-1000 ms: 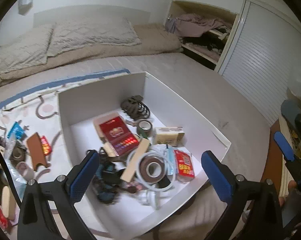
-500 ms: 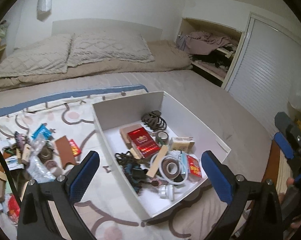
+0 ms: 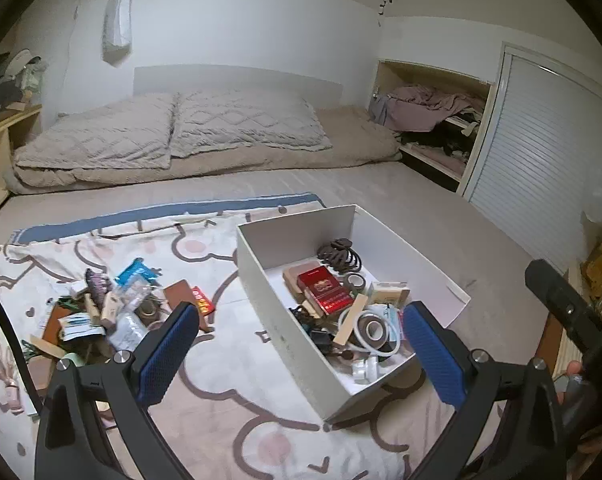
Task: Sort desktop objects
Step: 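Withdraw both open tools from the shoe box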
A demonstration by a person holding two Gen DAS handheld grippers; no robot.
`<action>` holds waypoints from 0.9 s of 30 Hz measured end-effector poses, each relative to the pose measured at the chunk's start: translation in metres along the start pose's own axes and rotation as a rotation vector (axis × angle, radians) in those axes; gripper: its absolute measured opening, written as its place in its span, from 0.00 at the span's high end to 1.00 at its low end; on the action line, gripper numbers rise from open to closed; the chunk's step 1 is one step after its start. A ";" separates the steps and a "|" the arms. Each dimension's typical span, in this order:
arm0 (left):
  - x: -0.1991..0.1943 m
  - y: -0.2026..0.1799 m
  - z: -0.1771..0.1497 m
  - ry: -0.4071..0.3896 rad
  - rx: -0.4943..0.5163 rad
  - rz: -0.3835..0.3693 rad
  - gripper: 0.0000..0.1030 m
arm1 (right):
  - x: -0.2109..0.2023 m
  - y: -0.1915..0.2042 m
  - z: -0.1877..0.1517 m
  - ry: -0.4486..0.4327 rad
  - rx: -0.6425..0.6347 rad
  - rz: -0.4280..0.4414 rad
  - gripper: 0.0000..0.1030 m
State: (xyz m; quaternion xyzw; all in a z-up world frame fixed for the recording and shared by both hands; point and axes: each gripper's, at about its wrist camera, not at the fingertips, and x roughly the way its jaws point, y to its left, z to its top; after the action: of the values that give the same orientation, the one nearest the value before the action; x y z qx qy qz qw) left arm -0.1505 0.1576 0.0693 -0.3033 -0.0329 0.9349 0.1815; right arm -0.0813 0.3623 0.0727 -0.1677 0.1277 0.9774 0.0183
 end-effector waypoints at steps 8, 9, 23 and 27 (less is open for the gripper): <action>-0.025 0.013 -0.014 -0.023 0.011 0.031 0.01 | -0.015 0.016 -0.013 0.021 -0.079 -0.013 0.00; -0.028 0.015 -0.016 -0.023 0.010 0.032 0.01 | -0.016 0.018 -0.014 0.028 -0.091 -0.016 0.00; -0.052 0.024 -0.044 -0.028 0.038 0.070 0.01 | -0.033 0.031 -0.039 0.066 -0.189 -0.039 0.00; -0.055 0.025 -0.051 -0.025 0.047 0.080 0.01 | -0.032 0.029 -0.045 0.082 -0.185 -0.052 0.00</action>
State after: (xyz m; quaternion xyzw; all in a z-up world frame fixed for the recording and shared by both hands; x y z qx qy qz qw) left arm -0.0877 0.1126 0.0537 -0.2882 -0.0011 0.9456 0.1507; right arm -0.0389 0.3234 0.0491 -0.2117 0.0330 0.9765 0.0227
